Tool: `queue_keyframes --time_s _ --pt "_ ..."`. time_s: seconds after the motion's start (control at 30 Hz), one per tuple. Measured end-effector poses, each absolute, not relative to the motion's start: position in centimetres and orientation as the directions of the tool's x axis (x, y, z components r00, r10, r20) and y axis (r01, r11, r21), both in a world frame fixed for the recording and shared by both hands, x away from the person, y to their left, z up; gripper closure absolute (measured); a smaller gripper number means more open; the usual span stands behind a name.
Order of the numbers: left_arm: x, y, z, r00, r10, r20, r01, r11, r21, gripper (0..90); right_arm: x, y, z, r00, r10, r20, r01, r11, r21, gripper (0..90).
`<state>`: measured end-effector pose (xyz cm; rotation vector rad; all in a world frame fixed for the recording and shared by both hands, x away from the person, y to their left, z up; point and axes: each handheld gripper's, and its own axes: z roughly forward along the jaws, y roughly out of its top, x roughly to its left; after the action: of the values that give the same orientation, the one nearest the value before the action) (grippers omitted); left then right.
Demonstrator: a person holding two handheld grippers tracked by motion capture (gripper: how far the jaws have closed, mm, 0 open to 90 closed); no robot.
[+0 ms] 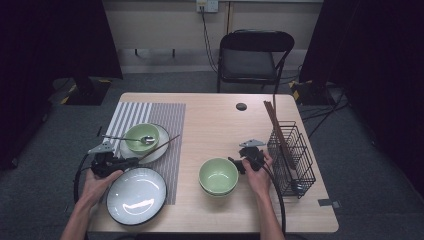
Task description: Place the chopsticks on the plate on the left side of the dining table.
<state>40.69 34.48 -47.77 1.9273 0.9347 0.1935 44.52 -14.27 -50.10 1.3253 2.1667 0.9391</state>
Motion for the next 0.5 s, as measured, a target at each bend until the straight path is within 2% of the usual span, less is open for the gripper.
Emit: queue_keyframes --time_s 0.5 --pt "40.9 34.74 -48.11 0.679 0.695 -0.238 0.538 -0.25 0.805 84.0 44.52 -14.27 -50.1 -0.451 0.893 -0.012 0.601 0.314 0.735 14.7"
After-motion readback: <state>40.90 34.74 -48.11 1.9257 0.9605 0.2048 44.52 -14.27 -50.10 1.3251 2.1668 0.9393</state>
